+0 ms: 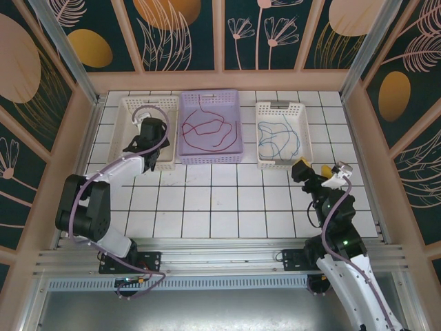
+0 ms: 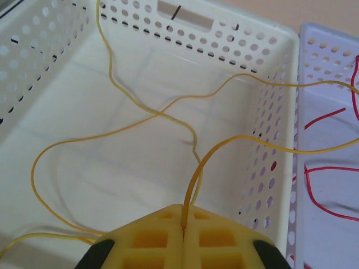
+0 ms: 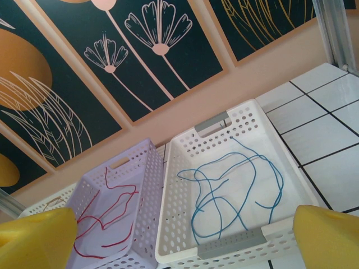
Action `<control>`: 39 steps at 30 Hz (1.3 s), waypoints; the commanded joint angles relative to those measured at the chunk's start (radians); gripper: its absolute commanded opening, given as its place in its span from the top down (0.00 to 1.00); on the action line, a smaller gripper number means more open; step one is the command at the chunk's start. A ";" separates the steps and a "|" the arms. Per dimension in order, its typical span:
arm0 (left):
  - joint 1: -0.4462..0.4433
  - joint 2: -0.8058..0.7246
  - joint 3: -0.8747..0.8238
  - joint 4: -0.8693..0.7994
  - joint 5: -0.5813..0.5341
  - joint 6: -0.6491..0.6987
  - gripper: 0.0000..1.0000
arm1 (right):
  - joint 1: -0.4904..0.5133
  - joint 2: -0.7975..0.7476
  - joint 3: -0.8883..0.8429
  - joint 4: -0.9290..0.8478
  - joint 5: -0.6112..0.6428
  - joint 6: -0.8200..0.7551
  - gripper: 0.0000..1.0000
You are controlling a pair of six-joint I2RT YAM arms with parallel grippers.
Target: Untangle the cables
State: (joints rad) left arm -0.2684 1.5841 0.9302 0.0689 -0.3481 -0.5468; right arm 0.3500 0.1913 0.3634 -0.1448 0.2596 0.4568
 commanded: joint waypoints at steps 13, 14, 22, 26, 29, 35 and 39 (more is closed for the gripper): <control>0.124 0.047 -0.055 0.051 0.100 -0.131 1.00 | 0.010 -0.016 -0.011 0.046 -0.019 -0.011 0.01; 0.129 0.051 -0.056 0.051 0.104 -0.135 1.00 | 0.010 -0.016 -0.011 0.045 -0.019 -0.012 0.01; 0.173 0.079 -0.081 0.069 0.134 -0.192 1.00 | 0.010 -0.016 -0.012 0.045 -0.022 -0.012 0.01; 0.177 0.093 -0.082 0.068 0.134 -0.198 1.00 | 0.010 -0.016 -0.012 0.047 -0.024 -0.012 0.01; 0.181 0.100 -0.077 0.060 0.127 -0.205 1.00 | 0.010 -0.016 -0.013 0.049 -0.024 -0.012 0.01; 0.186 0.101 -0.064 0.043 0.129 -0.204 1.00 | 0.010 -0.016 -0.015 0.051 -0.026 -0.013 0.01; 0.186 0.097 -0.046 0.031 0.136 -0.200 0.97 | 0.010 -0.016 -0.015 0.052 -0.026 -0.013 0.01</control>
State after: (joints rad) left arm -0.0940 1.6535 0.8650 0.1272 -0.2310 -0.7284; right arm 0.3500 0.1902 0.3634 -0.1368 0.2409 0.4503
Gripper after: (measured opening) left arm 0.039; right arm 0.989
